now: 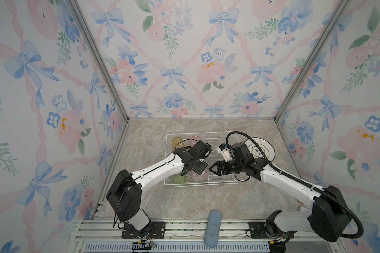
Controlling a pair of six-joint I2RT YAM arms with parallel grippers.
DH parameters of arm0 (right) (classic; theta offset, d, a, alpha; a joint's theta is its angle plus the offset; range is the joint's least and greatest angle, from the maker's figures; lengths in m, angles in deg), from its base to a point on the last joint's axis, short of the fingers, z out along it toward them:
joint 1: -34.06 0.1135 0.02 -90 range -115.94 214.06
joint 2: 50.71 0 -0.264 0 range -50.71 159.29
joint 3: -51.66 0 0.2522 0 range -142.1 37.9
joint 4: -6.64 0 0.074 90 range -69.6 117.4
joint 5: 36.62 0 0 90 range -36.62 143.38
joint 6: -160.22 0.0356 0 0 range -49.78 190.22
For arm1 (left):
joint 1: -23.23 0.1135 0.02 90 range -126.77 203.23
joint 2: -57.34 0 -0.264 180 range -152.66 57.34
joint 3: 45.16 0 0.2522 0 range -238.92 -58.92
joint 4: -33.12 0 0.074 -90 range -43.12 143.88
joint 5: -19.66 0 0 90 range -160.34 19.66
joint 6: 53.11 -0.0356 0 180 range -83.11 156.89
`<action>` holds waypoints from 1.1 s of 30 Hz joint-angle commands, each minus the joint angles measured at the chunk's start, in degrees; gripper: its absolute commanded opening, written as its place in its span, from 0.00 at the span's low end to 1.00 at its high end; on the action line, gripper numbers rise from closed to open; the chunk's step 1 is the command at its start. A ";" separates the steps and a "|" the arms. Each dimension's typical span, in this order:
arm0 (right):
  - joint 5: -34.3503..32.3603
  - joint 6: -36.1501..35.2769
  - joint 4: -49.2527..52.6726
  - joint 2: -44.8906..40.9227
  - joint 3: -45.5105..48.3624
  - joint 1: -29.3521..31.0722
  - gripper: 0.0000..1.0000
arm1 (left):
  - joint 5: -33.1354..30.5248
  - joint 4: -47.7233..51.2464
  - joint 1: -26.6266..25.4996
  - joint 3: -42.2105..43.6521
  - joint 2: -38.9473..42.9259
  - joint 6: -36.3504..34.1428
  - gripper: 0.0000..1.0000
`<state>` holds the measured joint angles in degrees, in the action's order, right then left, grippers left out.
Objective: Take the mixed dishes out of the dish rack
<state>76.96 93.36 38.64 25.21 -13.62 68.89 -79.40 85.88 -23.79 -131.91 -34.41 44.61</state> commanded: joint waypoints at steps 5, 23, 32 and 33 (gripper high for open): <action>-1.60 -1.95 4.54 -6.09 -0.53 -4.05 0.70 | -0.95 3.77 -0.78 -2.48 -5.03 -1.32 0.64; -1.43 -1.99 5.07 -9.87 1.25 -7.14 0.70 | -0.25 5.82 -0.52 -5.08 -9.67 -0.43 0.61; -1.42 -1.64 4.51 -9.35 1.41 -7.19 0.70 | 1.06 5.81 0.94 -4.68 -9.52 -0.08 0.54; -1.43 -1.52 4.44 -9.23 1.44 -7.23 0.70 | 1.36 5.81 1.05 -4.66 -9.59 -0.12 0.52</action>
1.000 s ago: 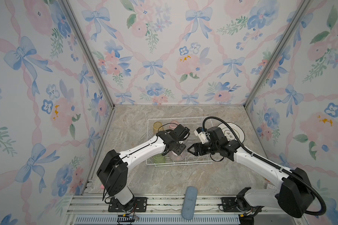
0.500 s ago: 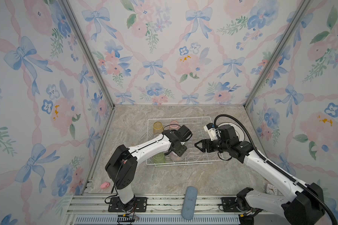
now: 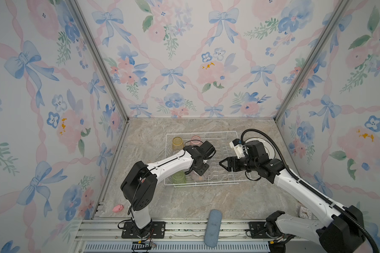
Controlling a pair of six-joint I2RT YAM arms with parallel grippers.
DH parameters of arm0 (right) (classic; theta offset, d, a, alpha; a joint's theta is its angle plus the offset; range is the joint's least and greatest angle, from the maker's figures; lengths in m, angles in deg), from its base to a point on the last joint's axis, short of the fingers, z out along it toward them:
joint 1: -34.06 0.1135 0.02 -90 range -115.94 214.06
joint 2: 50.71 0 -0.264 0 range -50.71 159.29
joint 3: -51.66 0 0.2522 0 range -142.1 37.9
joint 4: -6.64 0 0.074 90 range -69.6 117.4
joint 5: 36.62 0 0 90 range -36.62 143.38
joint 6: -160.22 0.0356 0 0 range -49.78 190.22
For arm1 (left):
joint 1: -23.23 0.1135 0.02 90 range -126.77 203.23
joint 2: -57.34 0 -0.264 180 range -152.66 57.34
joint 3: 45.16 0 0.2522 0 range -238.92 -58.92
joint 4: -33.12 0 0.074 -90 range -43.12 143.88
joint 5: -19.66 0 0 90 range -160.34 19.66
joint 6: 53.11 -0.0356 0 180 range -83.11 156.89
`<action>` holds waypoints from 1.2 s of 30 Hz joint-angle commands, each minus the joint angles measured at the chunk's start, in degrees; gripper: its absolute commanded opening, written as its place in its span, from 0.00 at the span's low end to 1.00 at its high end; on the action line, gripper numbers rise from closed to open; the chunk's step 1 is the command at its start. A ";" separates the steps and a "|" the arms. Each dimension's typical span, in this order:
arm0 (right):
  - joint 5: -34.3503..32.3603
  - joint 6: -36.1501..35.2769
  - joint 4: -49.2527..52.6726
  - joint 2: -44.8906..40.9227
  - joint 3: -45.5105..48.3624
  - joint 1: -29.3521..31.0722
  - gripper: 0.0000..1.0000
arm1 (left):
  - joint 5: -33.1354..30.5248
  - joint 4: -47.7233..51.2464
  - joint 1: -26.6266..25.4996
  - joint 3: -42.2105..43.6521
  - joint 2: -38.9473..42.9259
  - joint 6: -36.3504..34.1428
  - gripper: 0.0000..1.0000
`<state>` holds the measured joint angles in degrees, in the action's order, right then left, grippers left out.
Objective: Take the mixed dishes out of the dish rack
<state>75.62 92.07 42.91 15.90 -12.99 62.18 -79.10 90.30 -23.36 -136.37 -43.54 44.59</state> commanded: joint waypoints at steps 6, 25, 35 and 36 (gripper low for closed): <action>0.00 -0.07 0.00 0.27 0.89 -0.45 0.70 | 2.35 1.40 0.82 0.12 -1.11 -0.54 0.44; 7.03 6.66 -12.54 7.88 3.33 4.55 0.70 | 3.26 1.22 3.46 -1.16 3.32 0.91 0.27; 8.79 9.07 -16.30 10.78 4.40 6.04 0.70 | 5.83 0.97 5.75 -0.99 5.71 1.00 0.27; 8.88 9.02 -16.37 10.97 4.45 6.14 0.70 | 5.72 0.92 5.88 -0.99 5.76 0.92 0.27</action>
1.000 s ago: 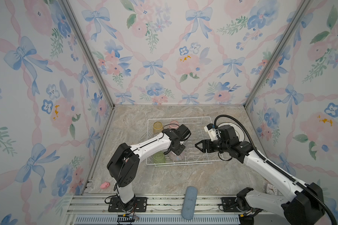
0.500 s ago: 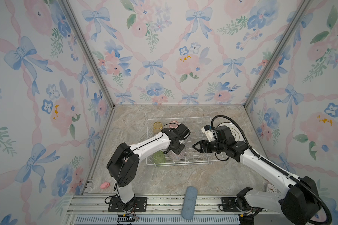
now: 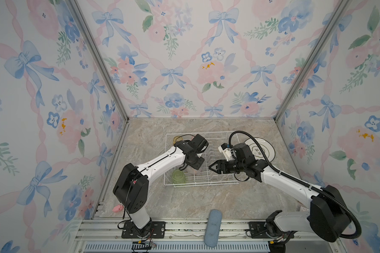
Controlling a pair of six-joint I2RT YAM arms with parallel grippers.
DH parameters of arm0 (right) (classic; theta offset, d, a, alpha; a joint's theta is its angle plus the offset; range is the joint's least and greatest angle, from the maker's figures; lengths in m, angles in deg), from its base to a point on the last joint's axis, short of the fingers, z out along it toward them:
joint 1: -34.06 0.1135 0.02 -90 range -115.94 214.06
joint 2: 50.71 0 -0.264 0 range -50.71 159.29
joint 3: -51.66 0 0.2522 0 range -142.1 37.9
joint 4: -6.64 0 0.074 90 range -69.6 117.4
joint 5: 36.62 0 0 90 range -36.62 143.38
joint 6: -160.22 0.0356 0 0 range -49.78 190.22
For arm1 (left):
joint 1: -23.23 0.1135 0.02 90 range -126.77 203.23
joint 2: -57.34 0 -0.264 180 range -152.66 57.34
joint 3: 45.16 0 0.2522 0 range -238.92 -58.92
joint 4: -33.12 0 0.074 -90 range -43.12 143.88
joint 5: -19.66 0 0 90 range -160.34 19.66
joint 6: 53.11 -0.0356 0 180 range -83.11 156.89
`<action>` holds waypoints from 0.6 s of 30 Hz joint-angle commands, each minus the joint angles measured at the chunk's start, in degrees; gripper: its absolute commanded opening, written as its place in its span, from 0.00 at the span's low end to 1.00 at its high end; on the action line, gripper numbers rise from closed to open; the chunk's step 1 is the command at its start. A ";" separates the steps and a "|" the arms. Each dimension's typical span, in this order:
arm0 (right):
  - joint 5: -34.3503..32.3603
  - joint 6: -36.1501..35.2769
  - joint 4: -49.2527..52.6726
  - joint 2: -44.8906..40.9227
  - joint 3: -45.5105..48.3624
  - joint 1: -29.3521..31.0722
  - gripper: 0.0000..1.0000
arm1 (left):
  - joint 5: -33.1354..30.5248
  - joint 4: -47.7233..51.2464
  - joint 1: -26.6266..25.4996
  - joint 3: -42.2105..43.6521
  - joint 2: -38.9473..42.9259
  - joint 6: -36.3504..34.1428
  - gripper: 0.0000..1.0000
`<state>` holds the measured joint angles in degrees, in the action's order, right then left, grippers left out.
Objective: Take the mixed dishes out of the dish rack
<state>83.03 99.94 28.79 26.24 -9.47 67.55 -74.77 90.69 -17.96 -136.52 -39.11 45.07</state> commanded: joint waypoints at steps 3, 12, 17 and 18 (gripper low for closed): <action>0.99 0.95 -1.81 0.84 0.79 0.86 0.70 | 1.34 0.62 0.71 -0.78 1.35 0.34 0.27; -7.09 -5.45 8.32 2.25 -5.32 3.85 0.70 | -2.58 -0.05 0.67 -0.46 5.87 1.55 0.37; -18.54 -12.16 17.63 6.63 -14.28 10.20 0.70 | -5.33 -1.87 2.12 3.01 12.06 4.29 0.50; -20.67 -13.37 19.38 8.22 -16.42 11.51 0.70 | -5.38 -2.30 2.82 4.13 13.67 5.14 0.51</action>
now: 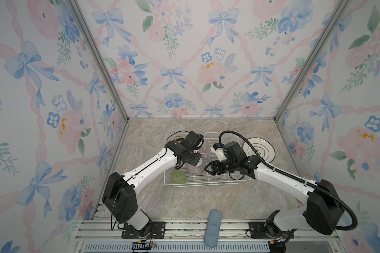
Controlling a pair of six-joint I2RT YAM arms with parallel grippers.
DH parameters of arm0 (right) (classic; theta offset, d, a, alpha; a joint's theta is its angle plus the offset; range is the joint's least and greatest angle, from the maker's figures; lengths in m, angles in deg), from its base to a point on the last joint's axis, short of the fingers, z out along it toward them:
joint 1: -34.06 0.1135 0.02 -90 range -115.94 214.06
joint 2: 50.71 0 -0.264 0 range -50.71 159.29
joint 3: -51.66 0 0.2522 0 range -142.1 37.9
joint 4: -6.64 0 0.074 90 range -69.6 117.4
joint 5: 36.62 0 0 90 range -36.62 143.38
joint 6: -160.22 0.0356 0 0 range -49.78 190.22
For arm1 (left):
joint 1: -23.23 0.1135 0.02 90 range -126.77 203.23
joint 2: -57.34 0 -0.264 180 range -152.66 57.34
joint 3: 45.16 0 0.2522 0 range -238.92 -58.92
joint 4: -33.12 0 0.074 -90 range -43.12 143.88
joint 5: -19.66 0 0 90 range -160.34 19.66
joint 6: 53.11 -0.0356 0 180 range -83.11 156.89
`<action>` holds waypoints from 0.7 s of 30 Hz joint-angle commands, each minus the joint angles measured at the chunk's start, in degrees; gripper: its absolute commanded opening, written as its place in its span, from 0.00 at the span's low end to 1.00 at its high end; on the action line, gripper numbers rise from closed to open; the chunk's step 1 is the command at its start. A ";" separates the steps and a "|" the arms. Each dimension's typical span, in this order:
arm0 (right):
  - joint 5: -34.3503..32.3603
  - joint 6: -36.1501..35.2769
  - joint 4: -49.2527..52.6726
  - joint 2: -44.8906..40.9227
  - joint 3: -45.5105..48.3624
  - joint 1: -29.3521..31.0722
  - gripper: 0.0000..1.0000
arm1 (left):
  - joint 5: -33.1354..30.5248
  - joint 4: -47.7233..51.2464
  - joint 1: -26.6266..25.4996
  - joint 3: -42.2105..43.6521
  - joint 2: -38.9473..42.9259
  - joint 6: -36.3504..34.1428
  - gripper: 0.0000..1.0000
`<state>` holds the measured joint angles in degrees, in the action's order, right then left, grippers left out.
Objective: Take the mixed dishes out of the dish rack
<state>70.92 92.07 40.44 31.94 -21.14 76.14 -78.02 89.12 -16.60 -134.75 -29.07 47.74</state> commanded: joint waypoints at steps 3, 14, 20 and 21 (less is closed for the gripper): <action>-13.12 -7.74 11.27 7.28 -10.52 5.63 0.70 | -0.79 -1.91 3.78 5.52 8.66 4.36 0.52; -15.23 -8.79 11.95 12.69 -18.29 10.91 0.71 | 3.60 -3.30 12.41 14.57 22.39 6.11 0.54; -8.47 -7.22 12.07 9.02 -18.88 12.54 0.73 | 5.76 -3.06 14.95 17.30 26.27 5.69 0.59; -9.04 -7.14 12.99 8.87 -19.37 13.18 0.73 | 7.62 -3.21 14.96 17.63 26.28 5.23 0.60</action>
<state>59.41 84.33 51.87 42.37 -39.13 87.44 -73.67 86.01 -1.85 -118.51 -3.37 52.77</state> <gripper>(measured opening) 0.732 0.592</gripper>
